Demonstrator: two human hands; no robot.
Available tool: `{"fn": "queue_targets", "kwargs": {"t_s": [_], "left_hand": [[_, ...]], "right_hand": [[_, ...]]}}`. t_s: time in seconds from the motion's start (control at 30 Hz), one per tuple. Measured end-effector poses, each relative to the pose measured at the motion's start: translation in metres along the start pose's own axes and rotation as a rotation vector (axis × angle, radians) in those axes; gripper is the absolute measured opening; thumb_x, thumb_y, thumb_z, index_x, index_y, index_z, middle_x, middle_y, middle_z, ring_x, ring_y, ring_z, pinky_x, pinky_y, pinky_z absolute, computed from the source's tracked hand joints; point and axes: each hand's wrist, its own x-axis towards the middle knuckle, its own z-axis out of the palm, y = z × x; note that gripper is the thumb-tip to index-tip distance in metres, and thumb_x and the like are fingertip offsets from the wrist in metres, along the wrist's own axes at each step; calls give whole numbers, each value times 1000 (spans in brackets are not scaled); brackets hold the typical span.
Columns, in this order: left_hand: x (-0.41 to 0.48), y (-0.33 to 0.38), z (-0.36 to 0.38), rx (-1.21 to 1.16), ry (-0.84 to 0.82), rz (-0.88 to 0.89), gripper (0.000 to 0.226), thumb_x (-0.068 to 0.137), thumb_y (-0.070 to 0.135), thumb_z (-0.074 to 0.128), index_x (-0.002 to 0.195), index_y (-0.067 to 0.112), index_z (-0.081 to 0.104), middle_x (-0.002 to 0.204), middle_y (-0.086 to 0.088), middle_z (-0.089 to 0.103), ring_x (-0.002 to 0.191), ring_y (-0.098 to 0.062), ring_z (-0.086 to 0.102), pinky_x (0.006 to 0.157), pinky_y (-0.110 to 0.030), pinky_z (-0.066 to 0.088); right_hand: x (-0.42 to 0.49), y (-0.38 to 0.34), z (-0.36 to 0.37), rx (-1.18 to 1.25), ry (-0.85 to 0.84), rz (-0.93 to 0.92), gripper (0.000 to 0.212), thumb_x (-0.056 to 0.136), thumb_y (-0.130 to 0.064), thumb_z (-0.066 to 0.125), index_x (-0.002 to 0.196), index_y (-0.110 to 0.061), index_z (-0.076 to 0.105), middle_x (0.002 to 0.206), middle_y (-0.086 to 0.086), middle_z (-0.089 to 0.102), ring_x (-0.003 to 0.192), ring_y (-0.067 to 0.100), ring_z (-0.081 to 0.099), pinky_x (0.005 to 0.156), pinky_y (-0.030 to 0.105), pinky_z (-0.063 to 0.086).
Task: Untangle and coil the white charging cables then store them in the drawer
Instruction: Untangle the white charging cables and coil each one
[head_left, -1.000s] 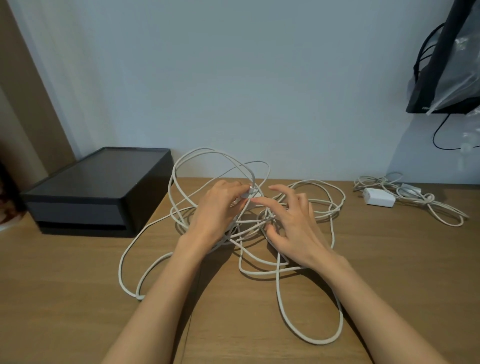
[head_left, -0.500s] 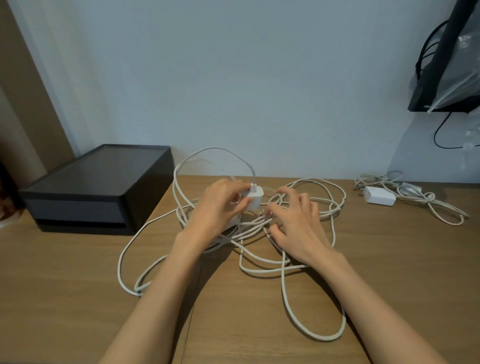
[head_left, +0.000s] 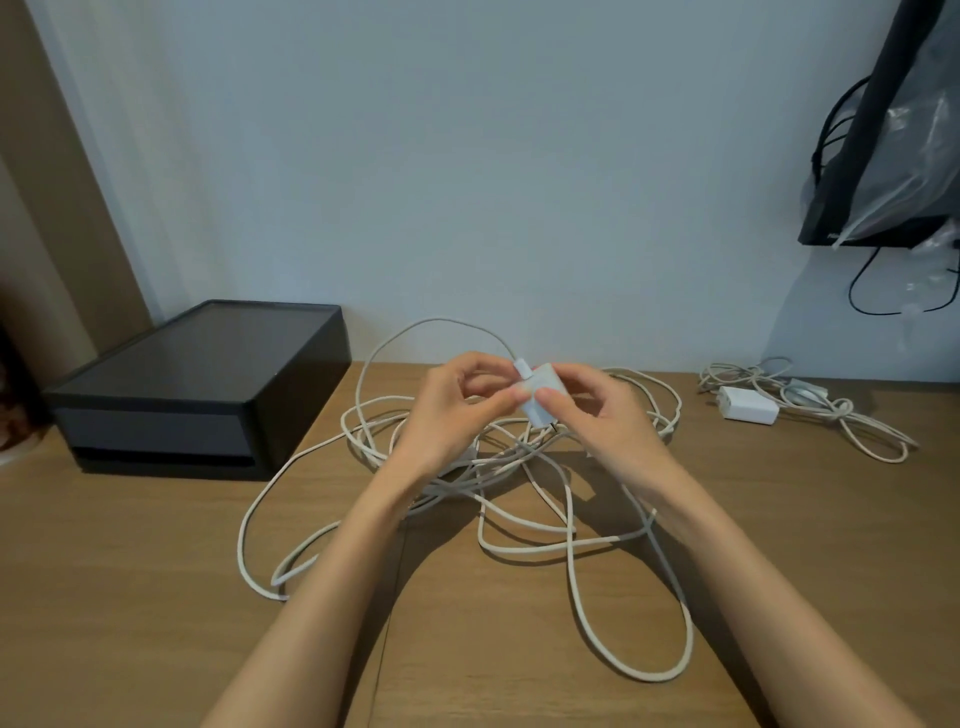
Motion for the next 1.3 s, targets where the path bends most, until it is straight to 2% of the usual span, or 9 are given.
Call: {"fn": "queue_targets", "kwargs": {"t_s": [0.17,0.33,0.4,0.53,0.63,0.7,0.8,1.07,1.3], "left_hand": [[0,1,2,-62,130,19,12,86,11,65,96,6,62,81,-3,74,75,-16,71,65,-22,56],[-2,-1,-17,271,690,217,19,85,25,68,99,18,58,88,9,60,81,-10,59,69,-24,50],[1,-11,-26,391,766,142,38,82,34,70,113,19,52,100,6,47,94,-15,47,80,-29,45],[2,-29,-30,461,407,-138,48,89,41,57,131,19,47,129,-4,43,125,-24,37,102,-38,33],[-4,-21,-27,407,124,-26,25,98,29,44,100,17,65,95,3,63,92,-11,60,92,-39,43],[-6,-13,-30,441,64,3,35,99,29,39,76,18,64,64,-2,52,62,-6,52,73,-33,38],[-6,8,-35,284,-15,-107,50,100,40,28,69,13,57,52,1,35,45,-10,36,52,-25,32],[12,80,-24,-523,69,-254,38,99,37,39,72,12,48,45,5,39,42,-3,48,51,-14,50],[15,101,-23,-916,115,-211,33,97,29,45,71,8,49,47,1,51,47,-7,61,56,-20,56]], "right_hand": [[0,-11,-10,-12,-30,32,25,94,-23,59,118,-20,63,107,-5,69,98,11,64,85,28,53],[-4,-28,-26,176,163,10,18,96,-19,53,111,-28,59,108,-8,66,94,2,62,81,18,52],[-4,-38,-33,259,238,2,18,97,-16,52,112,-24,58,106,-8,65,90,-2,62,78,15,51],[-3,-53,-40,405,315,-12,18,98,-12,49,114,-16,56,103,-7,66,88,-2,65,82,18,53],[-4,-57,-42,490,391,26,26,99,-12,48,123,-4,49,107,-1,65,94,6,66,84,22,55],[-5,-56,-43,549,425,79,28,99,-12,48,124,-1,44,118,11,61,102,20,64,84,26,56],[-10,-53,-42,529,353,175,24,99,-12,46,120,-3,38,121,19,55,88,21,67,82,30,57],[-28,-61,-14,332,43,257,30,90,-13,63,115,-1,52,93,13,63,68,11,67,66,19,56],[-26,-67,-1,225,-206,255,39,84,-17,71,112,-8,45,111,5,67,75,16,68,71,27,58]]}}
